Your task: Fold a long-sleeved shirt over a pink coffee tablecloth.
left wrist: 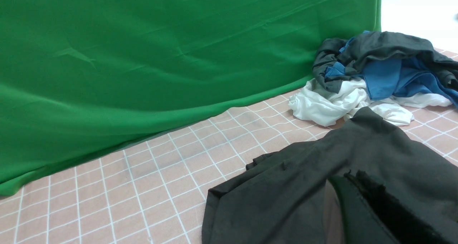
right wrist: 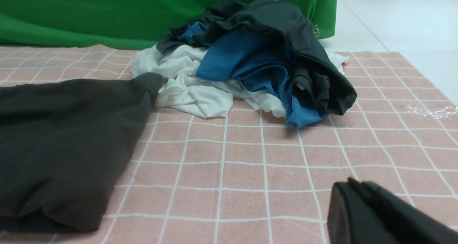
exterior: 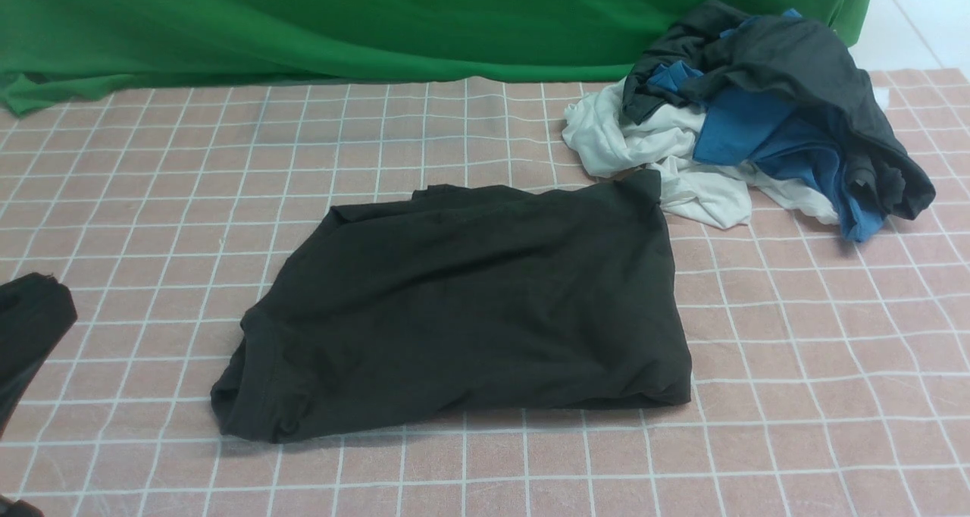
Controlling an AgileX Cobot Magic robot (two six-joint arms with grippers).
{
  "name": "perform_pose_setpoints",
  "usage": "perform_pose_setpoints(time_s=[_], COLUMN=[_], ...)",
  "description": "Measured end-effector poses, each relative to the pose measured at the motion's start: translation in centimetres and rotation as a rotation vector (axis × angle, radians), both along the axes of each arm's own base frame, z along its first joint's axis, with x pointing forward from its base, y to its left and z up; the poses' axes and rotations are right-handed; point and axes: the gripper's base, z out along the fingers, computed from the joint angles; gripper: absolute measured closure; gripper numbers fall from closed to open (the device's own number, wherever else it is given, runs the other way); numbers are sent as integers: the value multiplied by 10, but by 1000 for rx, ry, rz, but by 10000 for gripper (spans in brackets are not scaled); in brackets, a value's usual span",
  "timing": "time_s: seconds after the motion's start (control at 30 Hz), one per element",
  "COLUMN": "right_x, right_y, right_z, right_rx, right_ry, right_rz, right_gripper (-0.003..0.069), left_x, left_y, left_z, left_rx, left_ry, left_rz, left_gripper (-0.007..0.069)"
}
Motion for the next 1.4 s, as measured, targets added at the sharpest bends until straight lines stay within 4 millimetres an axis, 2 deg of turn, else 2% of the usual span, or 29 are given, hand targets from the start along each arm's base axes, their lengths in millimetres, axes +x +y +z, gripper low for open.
perform_pose_setpoints(time_s=[1.4], right_x=[0], right_y=[0], right_z=[0], right_rx=[2], right_ry=[-4], right_rz=[0], right_gripper=[538], left_x=[0], left_y=[0], left_z=[0], left_rx=[0], left_ry=[0], left_rz=[0], left_gripper=[606])
